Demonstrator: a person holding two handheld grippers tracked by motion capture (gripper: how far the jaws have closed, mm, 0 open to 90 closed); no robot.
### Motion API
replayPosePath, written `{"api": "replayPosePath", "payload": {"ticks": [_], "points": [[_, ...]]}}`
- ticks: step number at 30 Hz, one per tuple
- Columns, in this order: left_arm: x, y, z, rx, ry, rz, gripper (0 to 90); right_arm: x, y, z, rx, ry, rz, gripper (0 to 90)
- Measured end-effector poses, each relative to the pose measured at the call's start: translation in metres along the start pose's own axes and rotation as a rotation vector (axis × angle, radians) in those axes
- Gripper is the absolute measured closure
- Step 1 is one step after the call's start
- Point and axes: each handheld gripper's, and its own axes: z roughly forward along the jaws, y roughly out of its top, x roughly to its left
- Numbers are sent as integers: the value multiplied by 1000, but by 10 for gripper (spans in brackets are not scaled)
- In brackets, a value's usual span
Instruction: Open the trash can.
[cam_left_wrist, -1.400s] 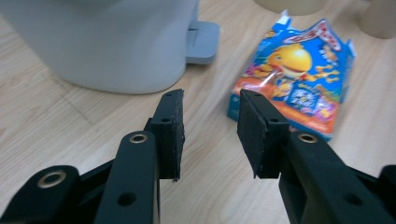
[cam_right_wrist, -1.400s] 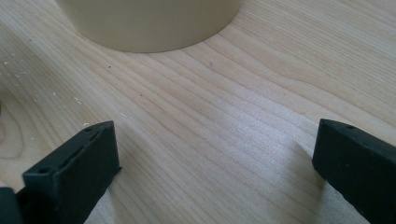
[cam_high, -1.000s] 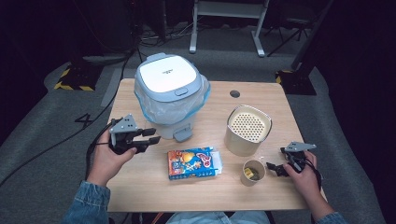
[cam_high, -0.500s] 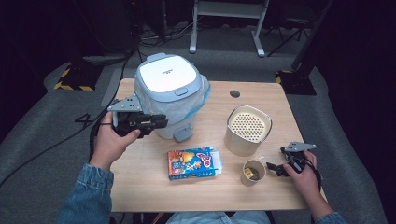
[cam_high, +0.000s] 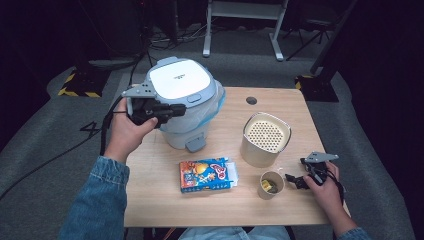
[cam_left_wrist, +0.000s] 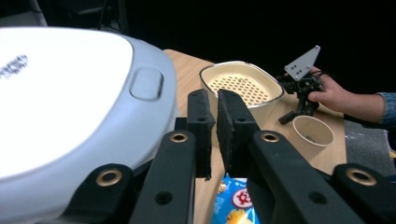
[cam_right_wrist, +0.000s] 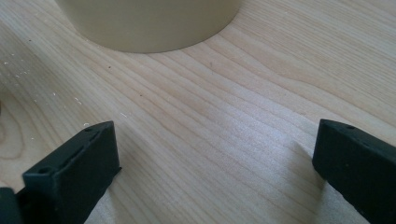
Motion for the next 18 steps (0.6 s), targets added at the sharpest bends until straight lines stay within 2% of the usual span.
{"api": "replayPosePath", "payload": {"ticks": [2,3,5,9,11,16,18], "points": [[4,3,3,-6,12,5,890,0,0,0,0,0,0,5],[8,5,7,0,40,2,898,0,0,0,0,0,0,5],[12,7,11,10,59,-1,899,0,0,0,0,0,0,5],[16,10,20,22,68,6,900,0,0,0,0,0,0,5],[18,11,25,23,73,-14,900,0,0,0,0,0,0,5],[22,13,34,25,109,-27,899,0,0,0,0,0,0,5],[23,14,36,24,109,-28,899,0,0,0,0,0,0,5]]}}
